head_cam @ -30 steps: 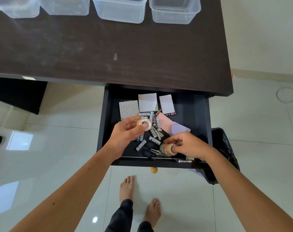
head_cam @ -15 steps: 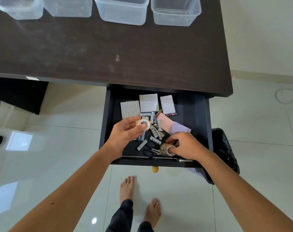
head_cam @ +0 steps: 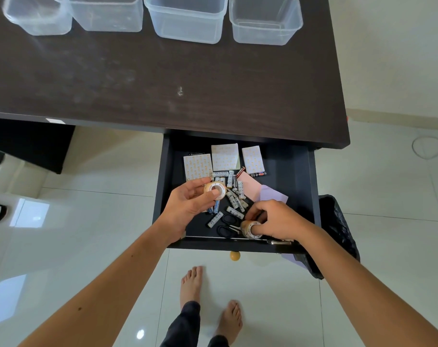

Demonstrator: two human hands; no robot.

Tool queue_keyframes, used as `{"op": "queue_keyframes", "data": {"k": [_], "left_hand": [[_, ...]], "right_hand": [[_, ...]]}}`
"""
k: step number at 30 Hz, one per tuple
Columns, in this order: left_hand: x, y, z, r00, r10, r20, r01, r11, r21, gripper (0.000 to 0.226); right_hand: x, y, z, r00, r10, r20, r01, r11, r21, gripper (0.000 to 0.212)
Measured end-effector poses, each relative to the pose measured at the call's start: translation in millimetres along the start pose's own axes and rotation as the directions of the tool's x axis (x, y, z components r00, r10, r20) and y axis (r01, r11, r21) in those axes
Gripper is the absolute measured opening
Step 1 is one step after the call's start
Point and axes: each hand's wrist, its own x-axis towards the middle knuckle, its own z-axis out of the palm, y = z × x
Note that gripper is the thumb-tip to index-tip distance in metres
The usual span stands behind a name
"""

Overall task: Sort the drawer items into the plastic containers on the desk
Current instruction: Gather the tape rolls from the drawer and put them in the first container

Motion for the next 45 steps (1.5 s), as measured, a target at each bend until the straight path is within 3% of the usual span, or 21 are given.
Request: {"op": "queue_keyframes", "data": {"k": [5,12,21,31,45], "left_hand": [[-0.1,-0.5,0.0,1.000,-0.002,-0.005,0.002,1.000,0.007,0.048],[0.0,-0.2,-1.1,1.000,-0.006,-0.003,0.006,1.000,0.012,0.050],[-3.0,8.2,-5.9,1.000,0.001,0.005,-0.001,1.000,-0.032,0.048],[-16.4,38.4,-29.5,0.997,0.078,0.001,-0.078,0.992,-0.097,0.065],[-30.1,106.8,-93.4,0.988,0.140,-0.059,-0.148,0.976,-0.161,0.059]], "right_hand": [[1.1,2.8,0.1,0.997,-0.020,0.074,0.017,0.999,0.037,0.046],[1.0,3.4,2.9,1.000,-0.027,0.009,0.027,0.999,0.026,0.038],[-11.6,-8.0,-20.7,0.989,-0.082,-0.122,0.098,0.986,0.138,0.032],[-21.3,-68.8,-59.4,0.961,-0.157,-0.227,0.235,0.896,0.376,0.034],[0.4,-185.9,-74.3,0.937,-0.217,-0.275,0.326,0.828,0.456,0.031]]}}
